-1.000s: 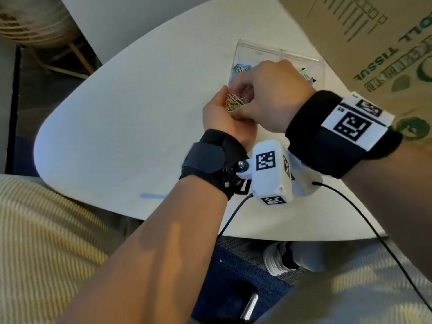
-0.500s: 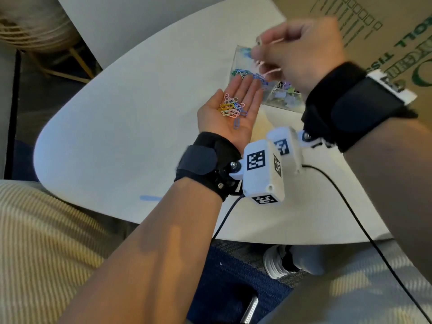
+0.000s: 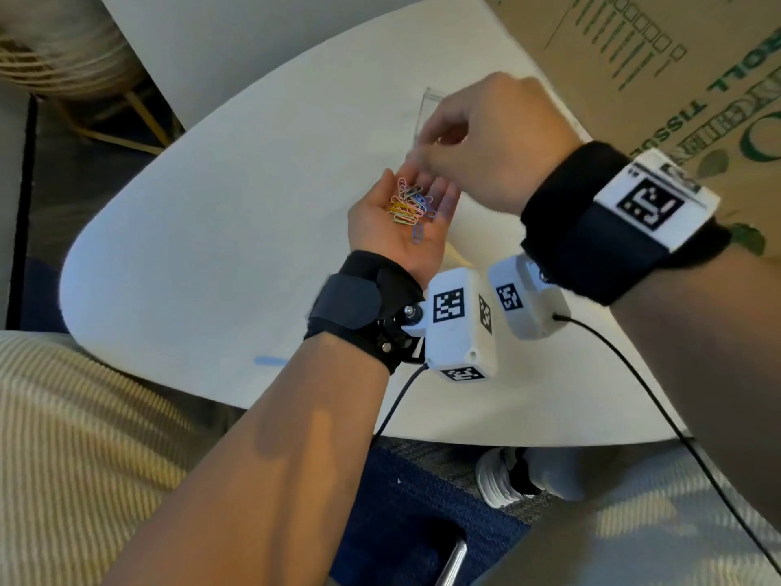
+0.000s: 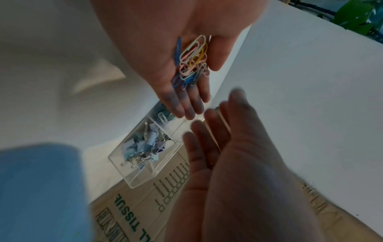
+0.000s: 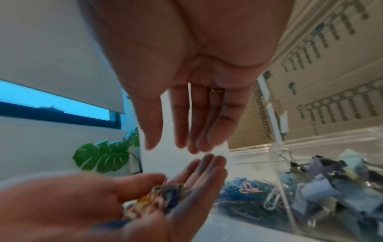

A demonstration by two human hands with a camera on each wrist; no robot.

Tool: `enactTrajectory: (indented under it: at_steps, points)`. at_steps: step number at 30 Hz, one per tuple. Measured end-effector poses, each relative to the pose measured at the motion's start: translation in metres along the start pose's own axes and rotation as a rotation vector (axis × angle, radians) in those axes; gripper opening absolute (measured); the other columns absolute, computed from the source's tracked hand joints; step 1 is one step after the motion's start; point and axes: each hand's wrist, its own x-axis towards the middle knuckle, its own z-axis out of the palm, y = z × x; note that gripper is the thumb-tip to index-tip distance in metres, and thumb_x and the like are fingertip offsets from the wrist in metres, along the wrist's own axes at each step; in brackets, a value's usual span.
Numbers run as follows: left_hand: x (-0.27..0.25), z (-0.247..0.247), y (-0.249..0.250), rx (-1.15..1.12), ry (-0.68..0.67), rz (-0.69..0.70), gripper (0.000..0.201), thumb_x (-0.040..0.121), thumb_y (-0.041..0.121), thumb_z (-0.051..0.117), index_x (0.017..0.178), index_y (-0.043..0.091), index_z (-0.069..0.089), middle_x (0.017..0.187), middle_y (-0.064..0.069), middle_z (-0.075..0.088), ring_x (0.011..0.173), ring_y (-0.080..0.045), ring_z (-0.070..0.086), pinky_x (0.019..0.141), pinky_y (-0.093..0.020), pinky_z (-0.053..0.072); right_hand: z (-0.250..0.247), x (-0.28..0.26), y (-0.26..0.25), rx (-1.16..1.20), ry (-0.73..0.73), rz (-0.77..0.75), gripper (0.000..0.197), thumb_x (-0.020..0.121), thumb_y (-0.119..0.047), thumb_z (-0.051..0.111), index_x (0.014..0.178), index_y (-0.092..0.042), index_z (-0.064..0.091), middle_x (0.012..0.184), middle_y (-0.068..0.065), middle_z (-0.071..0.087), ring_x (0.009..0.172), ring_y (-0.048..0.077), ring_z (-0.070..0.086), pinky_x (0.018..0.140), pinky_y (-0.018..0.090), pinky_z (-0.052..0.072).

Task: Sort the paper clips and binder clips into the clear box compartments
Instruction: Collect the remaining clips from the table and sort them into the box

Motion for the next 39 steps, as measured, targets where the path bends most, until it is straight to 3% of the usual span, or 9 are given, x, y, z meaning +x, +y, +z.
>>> enactTrajectory:
  at_steps: [4, 8, 14, 18, 20, 23, 26, 34, 39]
  points:
    - [-0.001, 0.002, -0.002, 0.037, 0.034, -0.007, 0.039, 0.1, 0.029, 0.031, 0.097, 0.005, 0.061, 0.09, -0.01, 0.059, 0.083, -0.022, 0.057, 0.074, -0.024, 0.048, 0.011, -0.008, -0.004, -0.187, -0.165, -0.011, 0.022, 0.075, -0.033, 0.072, 0.095, -0.025, 0.07, 0.089, -0.003, 0.064, 0.085, 0.019, 0.06, 0.068, 0.027, 0.042]
    - [-0.003, 0.006, -0.005, 0.003, 0.077, -0.047, 0.032, 0.098, 0.028, 0.038, 0.094, 0.004, 0.06, 0.097, -0.011, 0.061, 0.119, -0.024, 0.053, 0.109, -0.033, 0.033, 0.019, -0.009, -0.005, -0.206, -0.186, -0.013, 0.018, 0.074, -0.015, 0.068, 0.09, -0.023, 0.069, 0.091, 0.003, 0.065, 0.084, 0.026, 0.062, 0.068, 0.03, 0.046]
    - [-0.001, 0.009, -0.004, 0.033, 0.071, -0.041, 0.038, 0.098, 0.029, 0.033, 0.103, 0.002, 0.058, 0.112, -0.016, 0.059, 0.117, -0.029, 0.055, 0.113, -0.034, 0.028, 0.015, -0.018, 0.002, 0.078, -0.036, 0.08, 0.014, 0.079, -0.016, 0.07, 0.087, -0.026, 0.076, 0.08, -0.006, 0.07, 0.078, 0.011, 0.065, 0.073, 0.021, 0.051]
    - [-0.002, 0.012, -0.004, 0.102, 0.053, -0.008, 0.038, 0.1, 0.026, 0.031, 0.089, 0.002, 0.058, 0.075, -0.012, 0.064, 0.057, -0.021, 0.062, 0.056, -0.019, 0.048, 0.013, -0.019, 0.005, 0.488, -0.004, 0.225, 0.014, 0.073, -0.006, 0.078, 0.079, -0.018, 0.076, 0.071, 0.004, 0.073, 0.063, 0.019, 0.071, 0.07, 0.033, 0.061]
    - [-0.003, 0.011, -0.003, 0.095, 0.054, -0.007, 0.037, 0.1, 0.024, 0.032, 0.084, 0.003, 0.058, 0.063, -0.011, 0.063, 0.05, -0.019, 0.059, 0.052, -0.021, 0.046, 0.009, -0.017, 0.005, 0.608, 0.018, 0.264, 0.014, 0.071, -0.003, 0.081, 0.081, -0.011, 0.075, 0.078, 0.015, 0.074, 0.063, 0.025, 0.069, 0.071, 0.042, 0.061]
    - [-0.003, 0.01, 0.001, 0.06, 0.005, 0.001, 0.039, 0.101, 0.024, 0.029, 0.101, -0.002, 0.059, 0.096, -0.019, 0.068, 0.093, -0.029, 0.065, 0.089, -0.037, 0.048, -0.006, -0.008, 0.005, 0.709, 0.093, 0.284, 0.014, 0.073, -0.002, 0.081, 0.082, -0.008, 0.072, 0.079, 0.012, 0.072, 0.065, 0.025, 0.067, 0.072, 0.04, 0.061]
    - [-0.002, 0.008, 0.006, 0.061, 0.005, -0.028, 0.045, 0.102, 0.024, 0.026, 0.127, -0.006, 0.05, 0.137, -0.021, 0.05, 0.13, -0.034, 0.045, 0.103, -0.041, 0.038, -0.018, 0.007, 0.009, 0.673, 0.207, 0.266, 0.014, 0.075, -0.003, 0.079, 0.086, -0.008, 0.072, 0.083, 0.01, 0.072, 0.068, 0.022, 0.071, 0.068, 0.031, 0.061]
    - [-0.003, 0.007, 0.01, 0.02, -0.113, -0.051, 0.044, 0.101, 0.028, 0.029, 0.111, -0.005, 0.058, 0.141, -0.02, 0.046, 0.132, -0.033, 0.043, 0.102, -0.04, 0.039, -0.011, 0.03, 0.025, 0.059, 0.041, 0.249, 0.023, 0.08, -0.029, 0.077, 0.101, -0.021, 0.074, 0.097, -0.004, 0.071, 0.086, 0.011, 0.065, 0.073, 0.022, 0.049]
    - [-0.003, 0.004, 0.014, 0.005, -0.126, -0.009, 0.046, 0.101, 0.029, 0.029, 0.12, -0.004, 0.055, 0.139, -0.019, 0.049, 0.127, -0.032, 0.048, 0.098, -0.039, 0.043, -0.012, 0.001, 0.007, 0.07, 0.138, 0.037, 0.019, 0.085, -0.023, 0.069, 0.104, -0.025, 0.071, 0.095, -0.006, 0.07, 0.085, 0.008, 0.063, 0.082, 0.02, 0.05]
